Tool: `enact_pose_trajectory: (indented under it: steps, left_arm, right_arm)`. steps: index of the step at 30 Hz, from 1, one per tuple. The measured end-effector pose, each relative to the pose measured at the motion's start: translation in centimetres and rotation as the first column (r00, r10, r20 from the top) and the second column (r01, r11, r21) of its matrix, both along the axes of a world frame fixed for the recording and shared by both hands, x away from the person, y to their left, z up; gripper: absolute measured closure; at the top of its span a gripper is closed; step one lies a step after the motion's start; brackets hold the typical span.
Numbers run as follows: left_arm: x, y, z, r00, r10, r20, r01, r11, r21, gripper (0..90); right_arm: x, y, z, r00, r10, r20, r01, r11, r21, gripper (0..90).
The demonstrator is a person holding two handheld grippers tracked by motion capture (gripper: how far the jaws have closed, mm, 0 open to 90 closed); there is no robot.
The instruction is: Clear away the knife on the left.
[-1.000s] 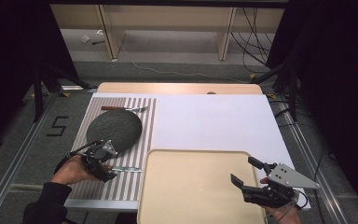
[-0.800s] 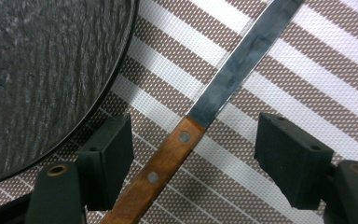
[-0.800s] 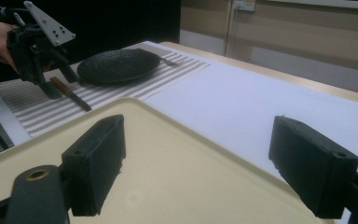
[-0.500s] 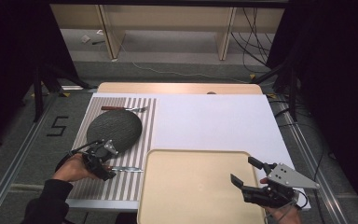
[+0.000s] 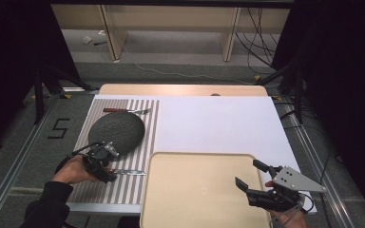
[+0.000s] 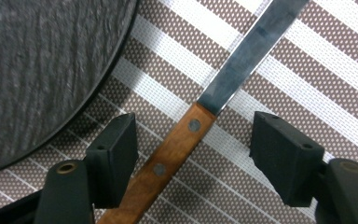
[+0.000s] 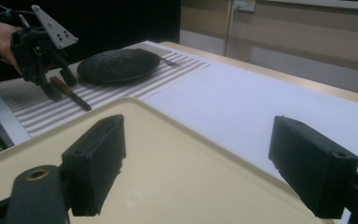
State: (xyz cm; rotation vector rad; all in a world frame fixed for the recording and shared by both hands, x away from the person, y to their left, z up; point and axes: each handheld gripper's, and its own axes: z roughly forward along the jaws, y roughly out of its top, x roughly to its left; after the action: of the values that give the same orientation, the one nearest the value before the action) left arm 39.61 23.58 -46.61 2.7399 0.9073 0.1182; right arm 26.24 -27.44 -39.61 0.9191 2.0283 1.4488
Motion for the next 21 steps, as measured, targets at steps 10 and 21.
enact_pose_trajectory:
  steps: [10, 21]
  left_arm:
    - [0.11, 0.08, 0.06, 0.9998, 0.017, -0.011, -0.017, 0.9998, -0.011, 37.4]
    - [0.18, 0.18, 0.20, 0.9997, 0.022, -0.010, -0.022, 0.9997, -0.009, 44.2]
  right_arm:
    - [-0.02, 0.03, 0.00, 1.0000, 0.002, 0.000, -0.002, 1.000, -0.002, 19.7]
    - [-0.02, 0.02, 0.01, 1.0000, 0.001, 0.001, -0.001, 1.000, 0.001, 19.7]
